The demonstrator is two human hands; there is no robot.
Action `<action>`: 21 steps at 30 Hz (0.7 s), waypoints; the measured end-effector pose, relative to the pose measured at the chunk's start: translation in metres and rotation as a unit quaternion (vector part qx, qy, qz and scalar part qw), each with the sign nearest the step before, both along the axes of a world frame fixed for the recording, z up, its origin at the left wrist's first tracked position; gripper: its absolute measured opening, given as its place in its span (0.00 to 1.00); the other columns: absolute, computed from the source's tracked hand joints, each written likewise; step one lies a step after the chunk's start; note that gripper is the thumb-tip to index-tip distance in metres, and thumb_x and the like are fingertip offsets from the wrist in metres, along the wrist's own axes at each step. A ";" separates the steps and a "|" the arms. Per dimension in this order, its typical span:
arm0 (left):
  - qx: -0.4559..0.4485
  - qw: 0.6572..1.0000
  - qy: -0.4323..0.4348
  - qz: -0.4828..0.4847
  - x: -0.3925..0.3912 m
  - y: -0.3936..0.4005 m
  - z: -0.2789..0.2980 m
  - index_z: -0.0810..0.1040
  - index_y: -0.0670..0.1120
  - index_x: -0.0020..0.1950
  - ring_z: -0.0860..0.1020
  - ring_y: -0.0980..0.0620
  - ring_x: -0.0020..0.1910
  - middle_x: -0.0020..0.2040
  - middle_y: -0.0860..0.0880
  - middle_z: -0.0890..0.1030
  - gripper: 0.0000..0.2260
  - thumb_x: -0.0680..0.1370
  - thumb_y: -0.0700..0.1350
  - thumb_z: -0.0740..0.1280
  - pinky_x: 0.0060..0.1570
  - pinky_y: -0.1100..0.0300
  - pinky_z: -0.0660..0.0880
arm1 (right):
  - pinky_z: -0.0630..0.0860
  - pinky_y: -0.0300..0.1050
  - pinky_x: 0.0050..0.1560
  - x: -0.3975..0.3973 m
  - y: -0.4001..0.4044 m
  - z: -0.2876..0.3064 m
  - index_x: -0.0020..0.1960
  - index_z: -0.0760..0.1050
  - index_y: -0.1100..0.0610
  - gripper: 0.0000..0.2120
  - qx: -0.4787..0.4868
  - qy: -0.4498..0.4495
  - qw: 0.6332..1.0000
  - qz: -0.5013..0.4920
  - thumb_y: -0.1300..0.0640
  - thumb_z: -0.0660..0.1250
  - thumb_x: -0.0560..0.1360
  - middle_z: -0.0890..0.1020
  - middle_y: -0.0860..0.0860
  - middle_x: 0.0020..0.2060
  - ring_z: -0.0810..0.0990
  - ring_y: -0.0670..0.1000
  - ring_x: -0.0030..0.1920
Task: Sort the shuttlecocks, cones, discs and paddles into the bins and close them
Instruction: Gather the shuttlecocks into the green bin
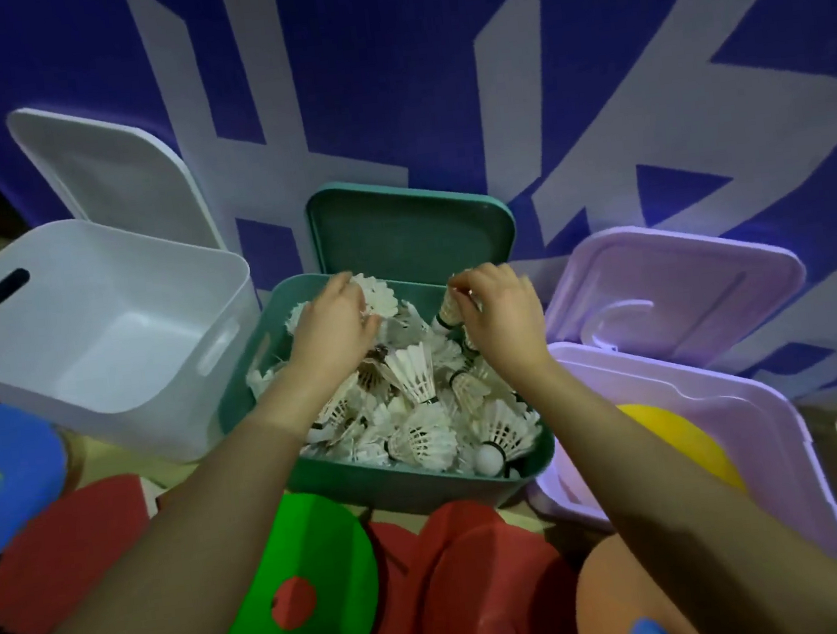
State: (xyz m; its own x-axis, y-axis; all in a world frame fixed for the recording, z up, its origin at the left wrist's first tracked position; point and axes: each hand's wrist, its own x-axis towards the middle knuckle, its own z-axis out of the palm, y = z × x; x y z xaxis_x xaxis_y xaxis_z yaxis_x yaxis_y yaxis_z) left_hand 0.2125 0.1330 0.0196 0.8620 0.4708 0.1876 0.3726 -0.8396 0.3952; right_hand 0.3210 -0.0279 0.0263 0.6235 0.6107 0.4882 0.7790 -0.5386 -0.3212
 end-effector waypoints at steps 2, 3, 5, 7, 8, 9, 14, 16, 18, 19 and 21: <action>0.021 0.995 0.094 -0.026 0.001 0.007 -0.014 0.70 0.43 0.67 0.65 0.45 0.70 0.74 0.45 0.64 0.20 0.80 0.53 0.60 0.68 0.49 0.58 | 0.58 0.48 0.45 0.003 0.001 -0.009 0.46 0.80 0.56 0.08 -0.090 0.001 0.996 0.002 0.59 0.62 0.76 0.81 0.52 0.43 0.76 0.56 0.47; 0.026 0.991 0.126 -0.041 0.002 0.009 -0.019 0.65 0.47 0.71 0.64 0.47 0.71 0.74 0.47 0.63 0.22 0.80 0.55 0.56 0.69 0.49 0.56 | 0.55 0.47 0.46 0.003 0.000 -0.012 0.45 0.78 0.54 0.09 -0.129 -0.002 0.992 0.005 0.57 0.60 0.77 0.81 0.50 0.41 0.76 0.55 0.47; 0.023 0.988 0.146 -0.051 0.003 0.011 -0.022 0.61 0.50 0.74 0.64 0.48 0.71 0.74 0.48 0.64 0.22 0.81 0.56 0.52 0.70 0.48 0.53 | 0.55 0.47 0.51 -0.001 -0.005 -0.018 0.47 0.77 0.51 0.12 -0.186 0.002 0.983 0.006 0.51 0.56 0.79 0.81 0.48 0.42 0.76 0.52 0.50; 0.038 0.987 0.149 -0.044 0.004 0.013 -0.019 0.61 0.49 0.74 0.65 0.48 0.70 0.72 0.48 0.66 0.23 0.81 0.56 0.52 0.70 0.49 0.52 | 0.55 0.51 0.58 -0.005 -0.009 -0.021 0.54 0.78 0.46 0.15 -0.212 0.027 0.977 0.004 0.46 0.53 0.80 0.79 0.47 0.53 0.72 0.53 0.57; 0.054 0.987 0.148 -0.043 0.004 0.012 -0.017 0.62 0.48 0.74 0.66 0.48 0.70 0.72 0.47 0.67 0.23 0.81 0.56 0.52 0.70 0.49 0.52 | 0.54 0.51 0.60 -0.007 -0.010 -0.021 0.58 0.77 0.44 0.16 -0.212 0.040 0.976 0.003 0.45 0.53 0.80 0.77 0.47 0.57 0.69 0.54 0.59; 0.068 0.987 0.141 -0.045 0.004 0.011 -0.014 0.62 0.47 0.73 0.66 0.48 0.69 0.71 0.47 0.68 0.22 0.81 0.55 0.53 0.70 0.50 0.53 | 0.55 0.51 0.60 -0.008 -0.011 -0.020 0.61 0.76 0.43 0.16 -0.200 0.048 0.979 0.003 0.45 0.53 0.80 0.75 0.47 0.59 0.68 0.55 0.60; 0.105 0.992 0.032 -0.069 0.007 -0.018 0.014 0.68 0.45 0.69 0.68 0.46 0.66 0.68 0.47 0.72 0.19 0.81 0.51 0.56 0.64 0.53 0.58 | 0.64 0.52 0.54 -0.008 -0.029 0.002 0.59 0.79 0.51 0.14 -0.069 0.035 0.997 0.020 0.49 0.61 0.78 0.78 0.53 0.53 0.74 0.59 0.53; 0.116 0.989 -0.011 -0.086 0.009 -0.035 0.030 0.69 0.45 0.68 0.69 0.46 0.65 0.67 0.47 0.72 0.18 0.80 0.50 0.57 0.63 0.53 0.58 | 0.71 0.53 0.48 -0.010 -0.045 0.015 0.56 0.80 0.55 0.15 -0.039 0.012 0.999 0.033 0.50 0.60 0.76 0.80 0.54 0.49 0.76 0.60 0.48; 0.129 0.985 -0.052 -0.106 0.008 -0.055 0.045 0.70 0.45 0.68 0.69 0.46 0.64 0.66 0.47 0.73 0.18 0.80 0.50 0.58 0.62 0.53 0.59 | 0.74 0.53 0.43 -0.014 -0.067 0.029 0.54 0.80 0.57 0.16 -0.009 -0.014 0.999 0.038 0.49 0.59 0.76 0.80 0.54 0.46 0.77 0.60 0.44; 0.134 0.982 -0.069 -0.117 0.007 -0.066 0.052 0.70 0.45 0.67 0.70 0.46 0.64 0.65 0.47 0.74 0.18 0.80 0.50 0.58 0.62 0.53 0.59 | 0.74 0.53 0.42 -0.017 -0.080 0.036 0.54 0.80 0.57 0.17 0.005 -0.025 0.999 0.037 0.49 0.58 0.76 0.80 0.55 0.45 0.77 0.61 0.43; 0.143 0.975 -0.095 -0.143 0.004 -0.092 0.067 0.73 0.44 0.65 0.73 0.45 0.61 0.62 0.46 0.76 0.20 0.78 0.52 0.55 0.59 0.54 0.60 | 0.75 0.53 0.41 -0.023 -0.111 0.049 0.54 0.80 0.58 0.18 0.031 -0.043 0.998 0.025 0.48 0.57 0.76 0.80 0.55 0.44 0.77 0.61 0.42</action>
State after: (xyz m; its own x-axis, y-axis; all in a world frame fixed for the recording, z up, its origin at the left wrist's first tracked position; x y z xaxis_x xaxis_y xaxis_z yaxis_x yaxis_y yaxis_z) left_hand 0.2162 0.0406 0.0867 0.8874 0.1223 0.4444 0.0508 -0.9842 0.1695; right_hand 0.2985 -0.1385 0.0751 0.5471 0.6061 0.5773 0.8304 -0.4797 -0.2833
